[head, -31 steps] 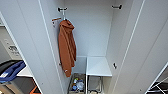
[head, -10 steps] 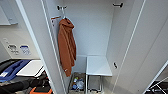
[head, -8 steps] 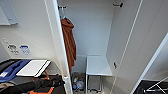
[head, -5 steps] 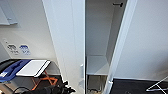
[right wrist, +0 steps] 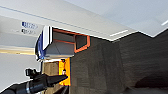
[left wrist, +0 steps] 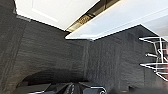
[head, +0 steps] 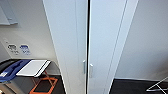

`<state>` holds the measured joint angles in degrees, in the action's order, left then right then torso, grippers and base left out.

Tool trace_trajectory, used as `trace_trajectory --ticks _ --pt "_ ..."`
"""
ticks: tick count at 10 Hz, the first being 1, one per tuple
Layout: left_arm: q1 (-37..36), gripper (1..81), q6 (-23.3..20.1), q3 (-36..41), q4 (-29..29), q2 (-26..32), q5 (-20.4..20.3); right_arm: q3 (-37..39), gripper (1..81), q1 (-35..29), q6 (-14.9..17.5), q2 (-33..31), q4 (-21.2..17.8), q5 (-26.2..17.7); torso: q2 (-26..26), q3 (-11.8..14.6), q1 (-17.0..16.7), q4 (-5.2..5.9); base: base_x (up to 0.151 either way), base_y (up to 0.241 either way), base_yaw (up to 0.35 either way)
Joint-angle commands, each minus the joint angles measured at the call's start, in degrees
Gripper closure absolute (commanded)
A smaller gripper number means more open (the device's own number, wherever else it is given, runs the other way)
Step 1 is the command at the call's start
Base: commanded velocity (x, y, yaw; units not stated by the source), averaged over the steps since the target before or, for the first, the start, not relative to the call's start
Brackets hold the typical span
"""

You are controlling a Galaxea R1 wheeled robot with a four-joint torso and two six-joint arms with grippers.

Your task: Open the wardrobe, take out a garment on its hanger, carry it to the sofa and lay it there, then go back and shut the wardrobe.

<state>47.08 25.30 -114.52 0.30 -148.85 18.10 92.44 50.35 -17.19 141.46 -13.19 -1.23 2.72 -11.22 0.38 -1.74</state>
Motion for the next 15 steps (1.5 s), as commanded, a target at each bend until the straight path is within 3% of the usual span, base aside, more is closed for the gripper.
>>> trace_trajectory --ticks 1,3,7,9,12,15 --pt "4.3 1.0 -2.0 -1.5 8.1 -0.7 -2.1 10.9 1.0 1.8 0.1 4.6 6.9 -2.5 0.0 0.0 0.0 0.0 0.0 0.0 0.0" --pt "12.3 1.0 -1.9 -5.1 14.0 -3.7 -5.6 19.5 1.0 8.0 0.1 7.8 9.9 -2.5 0.0 0.0 0.0 0.0 0.0 0.0 0.0" --pt "23.9 1.0 -2.0 -18.5 19.0 -10.6 -11.0 39.9 1.0 18.5 0.2 17.7 16.3 -4.5 0.0 0.0 0.0 0.0 0.0 0.0 0.0" --pt "28.9 1.0 -2.0 -24.9 21.3 -14.0 -16.8 47.8 1.0 23.7 0.8 21.9 20.9 -4.2 0.0 0.0 0.0 0.0 0.0 0.0 0.0" --pt "32.0 1.0 -1.9 -33.3 22.2 -19.7 -17.2 59.4 1.0 30.5 0.8 29.9 28.3 -2.0 0.0 0.0 -0.1 0.02 0.0 0.0 0.0" --pt "33.2 1.0 -1.9 -42.6 22.1 -26.8 -16.2 65.0 1.0 33.0 0.8 33.6 30.1 -1.9 0.1 0.1 -0.1 0.02 0.0 0.0 0.0"
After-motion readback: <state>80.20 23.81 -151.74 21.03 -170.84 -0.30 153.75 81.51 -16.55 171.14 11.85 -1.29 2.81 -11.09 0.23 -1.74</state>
